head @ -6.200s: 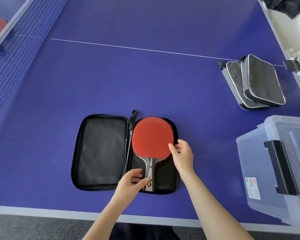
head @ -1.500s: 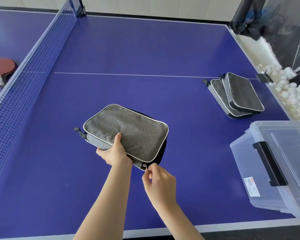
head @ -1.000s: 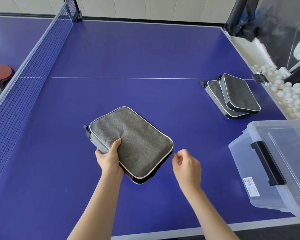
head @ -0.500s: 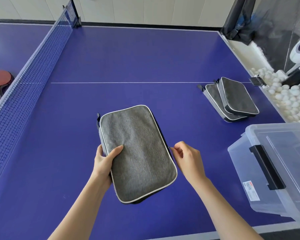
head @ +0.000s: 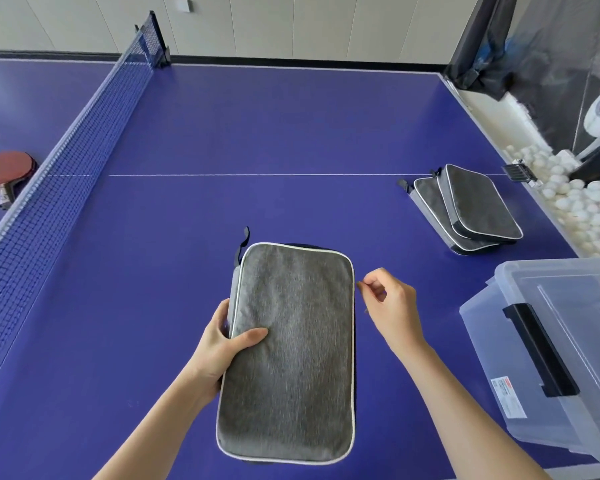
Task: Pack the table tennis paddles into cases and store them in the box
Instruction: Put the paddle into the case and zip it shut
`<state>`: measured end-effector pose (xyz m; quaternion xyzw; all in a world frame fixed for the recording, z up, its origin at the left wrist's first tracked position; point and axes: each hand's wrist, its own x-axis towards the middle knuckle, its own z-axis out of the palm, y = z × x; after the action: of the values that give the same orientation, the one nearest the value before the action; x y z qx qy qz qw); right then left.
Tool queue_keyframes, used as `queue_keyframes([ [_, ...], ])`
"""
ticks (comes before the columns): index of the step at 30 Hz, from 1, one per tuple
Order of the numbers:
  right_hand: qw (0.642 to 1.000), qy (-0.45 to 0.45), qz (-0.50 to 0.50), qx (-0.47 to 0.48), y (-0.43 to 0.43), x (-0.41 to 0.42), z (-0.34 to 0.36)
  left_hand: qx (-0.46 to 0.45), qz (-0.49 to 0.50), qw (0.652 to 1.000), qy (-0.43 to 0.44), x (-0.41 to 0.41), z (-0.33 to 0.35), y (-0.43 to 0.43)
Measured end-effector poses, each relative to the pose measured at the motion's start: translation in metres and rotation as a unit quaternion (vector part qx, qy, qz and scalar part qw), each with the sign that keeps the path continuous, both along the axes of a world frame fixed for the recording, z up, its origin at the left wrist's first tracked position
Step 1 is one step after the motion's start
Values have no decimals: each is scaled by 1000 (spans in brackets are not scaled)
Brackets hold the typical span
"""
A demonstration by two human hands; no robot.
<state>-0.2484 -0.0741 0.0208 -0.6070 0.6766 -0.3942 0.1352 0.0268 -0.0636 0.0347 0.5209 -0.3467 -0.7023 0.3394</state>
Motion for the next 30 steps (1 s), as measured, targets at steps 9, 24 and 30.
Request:
queue_keyframes([
  [9, 990, -121, -11, 68, -18, -10, 29, -73, -118, 987, -79, 4, 7, -4],
  [24, 983, -147, -20, 106, -38, 32, 58, -242, -248, 879, -328, -10, 14, -24],
  [30, 984, -165, 5, 72, -33, 62, 66, -262, -253, 851, -378, -22, 9, -25],
])
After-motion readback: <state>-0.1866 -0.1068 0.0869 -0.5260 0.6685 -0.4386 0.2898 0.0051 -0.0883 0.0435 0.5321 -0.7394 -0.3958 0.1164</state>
